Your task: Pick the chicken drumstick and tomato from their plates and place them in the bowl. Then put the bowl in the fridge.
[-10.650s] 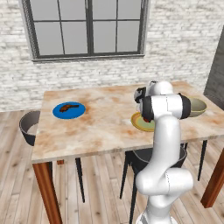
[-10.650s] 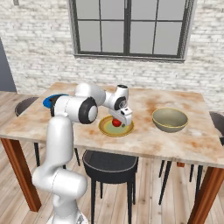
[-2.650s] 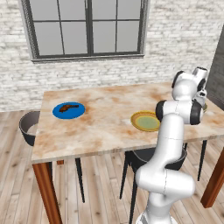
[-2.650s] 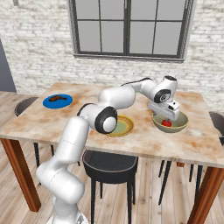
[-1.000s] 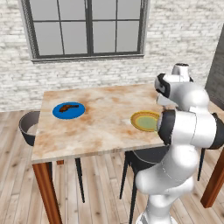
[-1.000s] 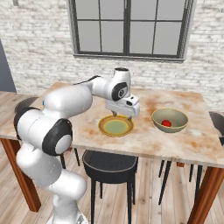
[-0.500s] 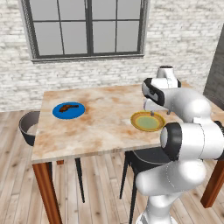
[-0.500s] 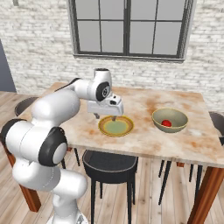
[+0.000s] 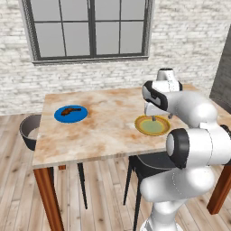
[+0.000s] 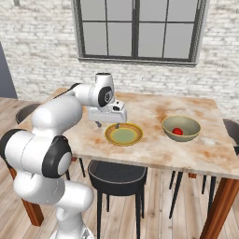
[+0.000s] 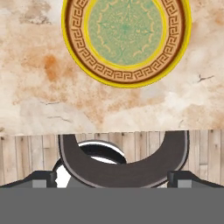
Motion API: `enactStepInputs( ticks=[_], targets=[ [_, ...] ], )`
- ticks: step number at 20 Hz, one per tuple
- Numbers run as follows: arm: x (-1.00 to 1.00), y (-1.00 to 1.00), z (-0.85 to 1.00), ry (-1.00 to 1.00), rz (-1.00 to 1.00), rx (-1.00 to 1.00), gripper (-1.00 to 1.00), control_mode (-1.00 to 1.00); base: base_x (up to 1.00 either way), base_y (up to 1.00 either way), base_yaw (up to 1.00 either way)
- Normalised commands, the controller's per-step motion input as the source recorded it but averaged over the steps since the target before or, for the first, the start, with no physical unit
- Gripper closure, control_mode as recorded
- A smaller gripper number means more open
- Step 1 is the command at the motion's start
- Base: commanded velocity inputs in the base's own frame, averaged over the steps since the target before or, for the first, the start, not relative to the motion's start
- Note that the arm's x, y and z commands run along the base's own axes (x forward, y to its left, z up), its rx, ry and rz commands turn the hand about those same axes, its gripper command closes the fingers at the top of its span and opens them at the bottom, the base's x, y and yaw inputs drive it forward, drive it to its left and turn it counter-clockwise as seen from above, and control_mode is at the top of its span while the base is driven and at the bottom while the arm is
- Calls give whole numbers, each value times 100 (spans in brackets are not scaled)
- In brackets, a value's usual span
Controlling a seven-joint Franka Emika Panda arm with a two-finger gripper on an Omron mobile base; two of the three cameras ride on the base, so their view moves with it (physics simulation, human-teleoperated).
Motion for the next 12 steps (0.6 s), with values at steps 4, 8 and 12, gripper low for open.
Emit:
enactStepInputs(
  ticks=[4,8,12],
  targets=[
    [0,0,0,0,0,0,-100,-100,0,0,0],
    [0,0,0,0,0,0,-100,-100,0,0,0],
    [0,0,0,0,0,0,-100,100,0,0,0]
  ],
)
